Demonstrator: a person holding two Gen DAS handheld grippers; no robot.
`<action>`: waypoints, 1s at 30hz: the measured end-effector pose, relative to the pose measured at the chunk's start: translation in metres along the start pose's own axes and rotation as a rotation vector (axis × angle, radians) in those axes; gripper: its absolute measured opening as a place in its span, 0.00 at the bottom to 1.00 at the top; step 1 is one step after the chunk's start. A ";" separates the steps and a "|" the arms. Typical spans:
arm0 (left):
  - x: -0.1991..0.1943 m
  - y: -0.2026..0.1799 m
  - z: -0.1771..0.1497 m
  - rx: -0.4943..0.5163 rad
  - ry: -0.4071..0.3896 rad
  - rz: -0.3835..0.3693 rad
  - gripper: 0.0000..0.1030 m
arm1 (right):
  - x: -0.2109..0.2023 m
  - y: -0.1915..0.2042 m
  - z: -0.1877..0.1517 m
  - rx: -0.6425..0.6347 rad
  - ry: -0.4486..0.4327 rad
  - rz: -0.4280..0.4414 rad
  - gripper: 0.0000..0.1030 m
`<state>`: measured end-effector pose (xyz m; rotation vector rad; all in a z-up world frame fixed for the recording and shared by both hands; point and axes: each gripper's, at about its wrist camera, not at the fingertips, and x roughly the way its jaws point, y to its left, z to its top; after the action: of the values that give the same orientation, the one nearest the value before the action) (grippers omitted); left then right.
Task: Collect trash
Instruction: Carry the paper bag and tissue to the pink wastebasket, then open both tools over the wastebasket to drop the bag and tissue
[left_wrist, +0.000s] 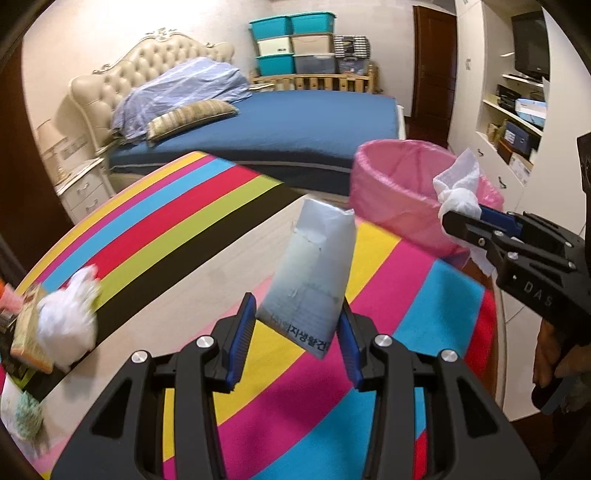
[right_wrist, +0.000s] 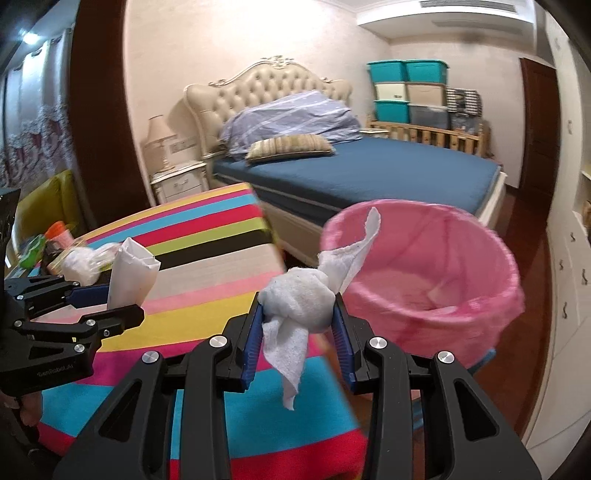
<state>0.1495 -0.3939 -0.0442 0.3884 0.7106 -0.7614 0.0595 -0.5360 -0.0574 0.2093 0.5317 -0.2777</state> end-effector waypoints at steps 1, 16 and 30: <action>0.003 -0.007 0.005 0.006 -0.002 -0.014 0.40 | -0.002 -0.008 0.001 0.007 -0.005 -0.012 0.34; 0.056 -0.084 0.104 0.012 -0.077 -0.177 0.41 | 0.003 -0.098 0.022 0.026 -0.046 -0.167 0.34; 0.112 -0.101 0.176 -0.077 -0.084 -0.202 0.78 | 0.035 -0.126 0.025 0.019 -0.038 -0.163 0.76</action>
<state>0.2091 -0.6146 -0.0066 0.2146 0.7044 -0.9328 0.0601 -0.6686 -0.0704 0.1787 0.5090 -0.4449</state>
